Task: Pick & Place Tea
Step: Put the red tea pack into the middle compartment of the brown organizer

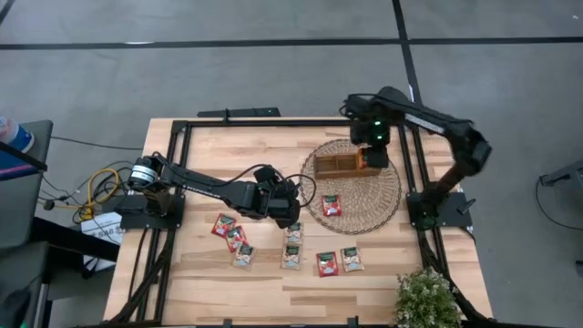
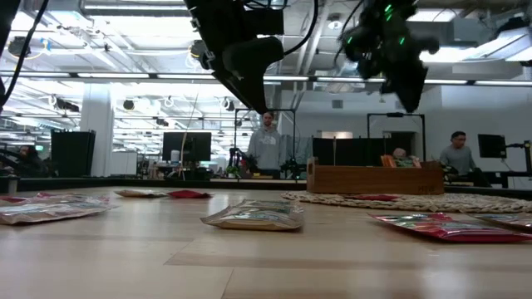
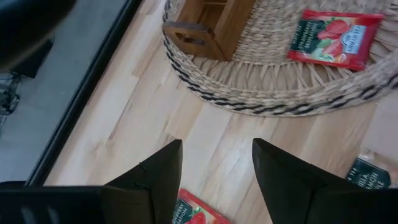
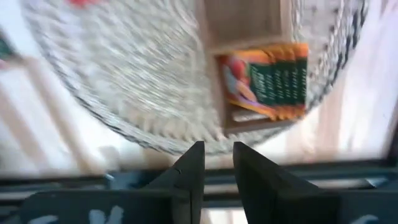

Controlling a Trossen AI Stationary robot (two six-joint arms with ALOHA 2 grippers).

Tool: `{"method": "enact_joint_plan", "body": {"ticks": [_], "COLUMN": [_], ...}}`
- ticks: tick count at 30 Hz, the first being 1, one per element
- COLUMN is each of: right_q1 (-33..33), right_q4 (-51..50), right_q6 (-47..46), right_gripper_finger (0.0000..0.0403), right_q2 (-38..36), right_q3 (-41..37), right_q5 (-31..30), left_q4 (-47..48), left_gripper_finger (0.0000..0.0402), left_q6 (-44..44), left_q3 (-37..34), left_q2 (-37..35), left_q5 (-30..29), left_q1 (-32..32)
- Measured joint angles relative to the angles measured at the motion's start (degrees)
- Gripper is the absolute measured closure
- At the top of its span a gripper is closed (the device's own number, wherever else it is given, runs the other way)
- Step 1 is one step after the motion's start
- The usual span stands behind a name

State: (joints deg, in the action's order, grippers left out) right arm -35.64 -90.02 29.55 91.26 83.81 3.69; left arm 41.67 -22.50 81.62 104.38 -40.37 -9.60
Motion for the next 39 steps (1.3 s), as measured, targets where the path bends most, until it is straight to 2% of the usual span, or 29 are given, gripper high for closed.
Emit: {"method": "enact_joint_plan", "body": {"ticks": [5, 11, 16, 19, 22, 27, 31, 34, 39], "right_q1": [0.7, 4.7, 11.8, 18.5, 25.2, 33.0, 36.1, 37.6, 38.9], "right_q4": [1.5, 7.3, 15.1, 23.4, 33.2, 46.3, 52.5, 55.2, 56.4], "right_q6": [-2.8, -8.8, -19.5, -26.6, -30.5, -34.3, -38.6, -40.8, -41.6], "right_gripper_finger": [0.0326, 0.0326, 0.0326, 0.0326, 0.0326, 0.0326, 0.0326, 0.0326, 0.0326], "right_q2": [-12.0, -25.8, -35.0, -38.7, -40.8, -41.9, -40.8, -39.6, -37.9], "right_q3": [-3.1, -12.7, -21.1, -26.5, -32.0, -39.1, -42.7, -44.5, -44.8], "right_q5": [8.8, 10.3, 17.2, 17.8, 17.4, 15.6, 15.2, 15.1, 11.4], "left_q4": [-0.3, -0.7, -0.7, -0.8, -1.5, -8.9, -16.5, -22.4, -32.3], "left_gripper_finger": [0.0214, 0.0214, 0.0214, 0.0214, 0.0214, 0.0214, 0.0214, 0.0214, 0.0214], "left_q6": [-1.8, -12.1, -13.1, -14.3, -14.4, -16.0, -19.1, -22.6, -25.6], "left_q3": [0.0, 0.0, 0.0, 0.0, -0.1, -4.8, -11.0, -17.3, -29.6], "left_q2": [0.0, 0.0, 0.0, 0.0, 0.0, 0.0, -0.2, -3.2, -14.6], "left_q5": [-0.4, 1.5, 4.5, 9.4, 14.8, 15.6, 18.5, 18.5, 15.1], "left_q1": [0.9, 1.3, 1.4, 1.7, 2.5, 3.3, 3.2, 3.2, 2.1]}}
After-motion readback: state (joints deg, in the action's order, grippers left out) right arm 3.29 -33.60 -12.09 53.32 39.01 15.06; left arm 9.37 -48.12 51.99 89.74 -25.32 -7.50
